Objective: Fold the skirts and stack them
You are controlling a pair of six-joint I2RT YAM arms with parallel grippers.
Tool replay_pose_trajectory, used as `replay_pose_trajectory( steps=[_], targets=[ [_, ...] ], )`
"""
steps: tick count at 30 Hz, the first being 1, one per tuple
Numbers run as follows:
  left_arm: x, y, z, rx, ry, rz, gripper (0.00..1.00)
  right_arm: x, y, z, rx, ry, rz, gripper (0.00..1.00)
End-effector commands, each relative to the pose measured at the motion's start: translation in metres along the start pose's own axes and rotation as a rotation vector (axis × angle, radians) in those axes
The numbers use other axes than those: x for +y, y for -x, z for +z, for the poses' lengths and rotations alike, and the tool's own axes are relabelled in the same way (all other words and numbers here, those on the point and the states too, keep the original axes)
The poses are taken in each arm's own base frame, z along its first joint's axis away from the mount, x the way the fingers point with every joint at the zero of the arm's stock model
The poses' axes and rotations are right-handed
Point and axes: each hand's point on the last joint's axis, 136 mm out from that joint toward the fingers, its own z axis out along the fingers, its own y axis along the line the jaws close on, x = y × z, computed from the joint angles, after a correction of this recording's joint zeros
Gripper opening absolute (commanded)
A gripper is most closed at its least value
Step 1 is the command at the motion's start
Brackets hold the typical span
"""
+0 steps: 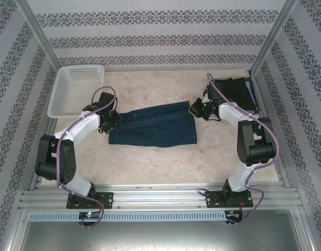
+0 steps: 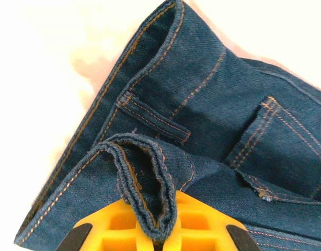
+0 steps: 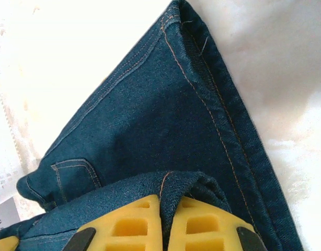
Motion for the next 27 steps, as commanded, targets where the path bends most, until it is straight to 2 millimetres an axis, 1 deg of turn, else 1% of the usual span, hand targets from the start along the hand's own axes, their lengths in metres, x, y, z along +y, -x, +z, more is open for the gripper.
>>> replay_pose_trajectory(
  steps=[1, 6, 8, 10, 14, 16, 19, 22, 23, 24, 26, 27],
  targets=[
    [-0.003, 0.018, -0.024, -0.073, -0.022, -0.024, 0.03, 0.022, 0.021, -0.022, -0.095, 0.046, -0.026, 0.0],
    [-0.004, 0.02, -0.049, -0.108, -0.048, -0.017, 0.05, 0.035, 0.023, -0.045, -0.131, 0.073, -0.059, 0.0],
    [-0.006, 0.024, -0.053, -0.118, -0.048, -0.01, 0.05, 0.04, 0.027, -0.048, -0.139, 0.081, -0.072, 0.0],
    [-0.008, 0.028, -0.052, -0.126, -0.046, -0.006, 0.06, 0.042, 0.03, -0.046, -0.139, 0.078, -0.08, 0.0],
    [-0.01, 0.032, -0.038, -0.108, -0.032, 0.001, 0.06, 0.044, 0.04, -0.037, -0.13, 0.08, -0.09, 0.0],
    [-0.012, 0.033, -0.029, -0.091, -0.029, 0.005, 0.06, 0.042, 0.046, -0.032, -0.128, 0.065, -0.096, 0.0],
    [-0.018, 0.037, -0.018, -0.072, -0.024, 0.017, 0.07, 0.039, 0.052, -0.019, -0.095, 0.071, -0.085, 0.0],
    [-0.021, 0.045, -0.007, -0.068, -0.009, 0.028, 0.14, 0.043, 0.06, -0.006, -0.077, 0.094, -0.075, 0.0],
    [-0.022, 0.049, -0.003, -0.071, -0.004, 0.031, 0.19, 0.048, 0.065, -0.003, -0.078, 0.111, -0.079, 0.0],
    [-0.024, 0.055, 0.002, -0.073, -0.002, 0.031, 0.26, 0.052, 0.072, 0.001, -0.084, 0.119, -0.078, 0.0],
    [-0.031, 0.068, 0.011, -0.074, -0.01, 0.025, 0.32, 0.06, 0.091, 0.009, -0.117, 0.145, -0.078, 0.03],
    [-0.036, 0.076, 0.015, -0.067, -0.024, 0.016, 0.36, 0.064, 0.103, 0.014, -0.136, 0.162, -0.068, 0.06]
  ],
)
